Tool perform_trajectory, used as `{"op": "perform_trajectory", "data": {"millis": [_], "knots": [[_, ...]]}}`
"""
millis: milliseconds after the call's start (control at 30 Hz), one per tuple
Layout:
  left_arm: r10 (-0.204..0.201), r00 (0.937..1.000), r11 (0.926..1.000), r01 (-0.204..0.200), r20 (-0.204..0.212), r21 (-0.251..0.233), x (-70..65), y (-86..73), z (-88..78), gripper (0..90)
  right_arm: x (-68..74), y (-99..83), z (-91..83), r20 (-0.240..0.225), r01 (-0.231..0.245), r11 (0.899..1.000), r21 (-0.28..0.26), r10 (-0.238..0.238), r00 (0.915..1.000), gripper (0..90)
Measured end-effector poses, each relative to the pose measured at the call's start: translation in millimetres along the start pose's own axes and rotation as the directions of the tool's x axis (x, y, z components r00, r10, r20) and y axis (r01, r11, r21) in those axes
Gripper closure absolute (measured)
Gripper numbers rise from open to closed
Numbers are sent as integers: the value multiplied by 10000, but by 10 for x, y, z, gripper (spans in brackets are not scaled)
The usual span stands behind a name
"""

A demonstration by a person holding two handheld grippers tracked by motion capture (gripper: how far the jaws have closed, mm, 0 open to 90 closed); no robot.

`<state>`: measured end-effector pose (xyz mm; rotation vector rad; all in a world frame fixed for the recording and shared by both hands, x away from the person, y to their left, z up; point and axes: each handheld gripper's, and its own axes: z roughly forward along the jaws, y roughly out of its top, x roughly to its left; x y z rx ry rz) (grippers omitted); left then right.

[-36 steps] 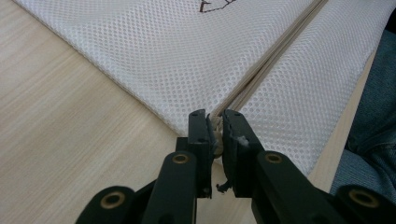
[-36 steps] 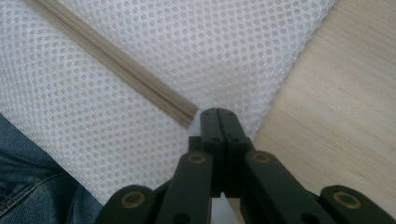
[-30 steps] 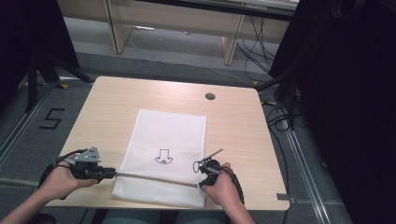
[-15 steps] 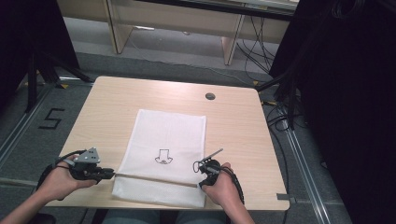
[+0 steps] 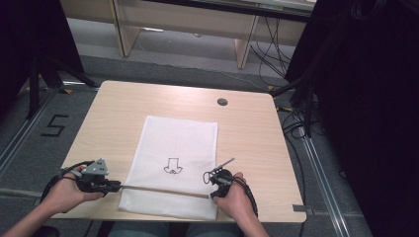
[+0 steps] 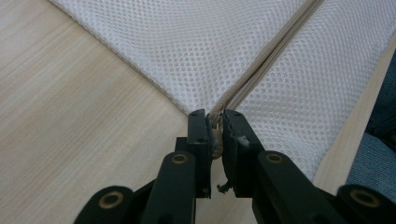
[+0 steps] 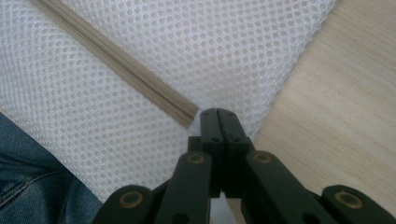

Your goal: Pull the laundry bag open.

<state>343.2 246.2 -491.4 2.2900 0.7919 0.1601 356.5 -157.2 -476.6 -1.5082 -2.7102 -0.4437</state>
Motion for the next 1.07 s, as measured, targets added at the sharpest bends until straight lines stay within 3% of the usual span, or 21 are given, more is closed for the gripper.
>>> {"op": "perform_trajectory", "data": {"millis": [33,167,200,267,300,367,500,533,600,633,667,700,733,767,833,867,967,1000,1033,1067], "knots": [[219,9997,9997,-218,-104,62,16,4,-1,811,-5,-4,8,107,-71,10000,6,71,9999,900],[93,9999,10000,-93,-144,33,9,-5,20,765,-51,-23,21,-17,364,9980,-511,-366,9993,887],[23,10000,10000,-23,-82,24,7,-6,17,717,-71,-29,3,-402,50,9994,-354,-64,9992,847],[8,9998,9999,-11,-211,-128,17,-3,10,708,-88,-33,-1,-526,102,9991,-403,-123,9985,835],[-42,9998,9996,37,-191,-289,18,2,-3,692,-83,-40,-4,-570,-146,9993,-355,125,9983,832],[-308,9993,9976,296,-190,-622,33,-2,-4,630,-112,-41,-5,-859,181,9978,-639,-235,9960,817],[-784,9969,9907,782,26,-1112,69,-12,2,550,-103,-41,-25,-865,92,9980,-627,-147,9961,772],[-888,9959,9868,905,185,-1345,82,-10,5,525,-111,-39,-34,-1013,327,9964,-786,-406,9940,764],[-1283,9914,9783,1309,265,-1603,92,-8,15,463,-111,-39,-61,-805,318,9952,-922,-393,9960,742],[-1204,9923,9788,1234,284,-1634,109,-4,18,444,-113,-42,-71,-657,387,9919,-1211,-470,9967,735],[-1451,9891,9751,1473,254,-1655,100,-5,29,421,-114,-41,-82,-592,315,9902,-1362,-399,9974,725],[-1332,9910,9784,1339,152,-1575,111,-5,27,403,-115,-40,-94,-552,150,9901,-1395,-229,9982,718],[-1255,9921,9781,1249,73,-1665,119,-6,39,386,-133,-37,-101,-512,327,9858,-1649,-417,9978,710],[-1196,9928,9809,1174,-49,-1551,133,-8,41,375,-134,-39,-117,-440,117,9861,-1659,-193,9988,701],[-1445,9895,9791,1426,-30,-1448,126,-16,76,369,-166,-32,-121,-425,286,9806,-1942,-375,9984,699],[-1252,9921,9829,1229,-85,-1369,134,-14,97,369,-192,-33,-124,-378,255,9769,-2120,-342,9987,693],[-1218,9921,9839,1168,-291,-1350,138,-5,97,372,-199,-37,-132,-344,-4,9769,-2139,-71,9994,689],[-1405,9899,9803,1364,-191,-1427,139,-3,101,374,-214,-36,-124,-305,204,9711,-2380,-284,9991,688],[-1311,9911,9797,1262,-214,-1560,143,-1,98,377,-206,-40,-125,-273,-41,9721,-2347,-24,9996,687],[-1445,9892,9782,1391,-242,-1539,141,-3,97,378,-220,-36,-109,-298,152,9674,-2530,-235,9993,684]]}}
